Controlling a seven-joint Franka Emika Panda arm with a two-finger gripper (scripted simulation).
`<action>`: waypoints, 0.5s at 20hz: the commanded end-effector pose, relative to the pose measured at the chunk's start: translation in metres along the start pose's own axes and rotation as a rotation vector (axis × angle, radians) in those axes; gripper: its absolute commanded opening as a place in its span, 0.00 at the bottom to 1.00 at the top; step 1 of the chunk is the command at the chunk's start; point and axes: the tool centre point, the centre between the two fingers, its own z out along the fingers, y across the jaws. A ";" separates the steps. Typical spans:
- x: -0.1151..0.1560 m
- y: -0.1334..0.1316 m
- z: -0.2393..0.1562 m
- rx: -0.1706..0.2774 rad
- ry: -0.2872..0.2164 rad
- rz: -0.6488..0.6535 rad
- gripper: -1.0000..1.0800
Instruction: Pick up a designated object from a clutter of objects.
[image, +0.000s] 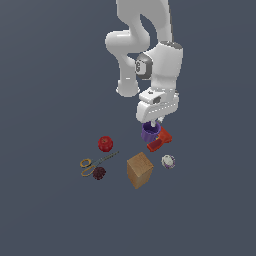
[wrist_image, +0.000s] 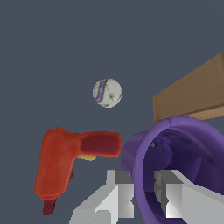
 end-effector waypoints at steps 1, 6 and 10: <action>0.001 -0.005 -0.021 0.001 0.002 -0.001 0.00; 0.001 -0.015 -0.063 0.004 0.002 -0.001 0.00; 0.002 -0.024 -0.099 0.006 0.003 0.000 0.00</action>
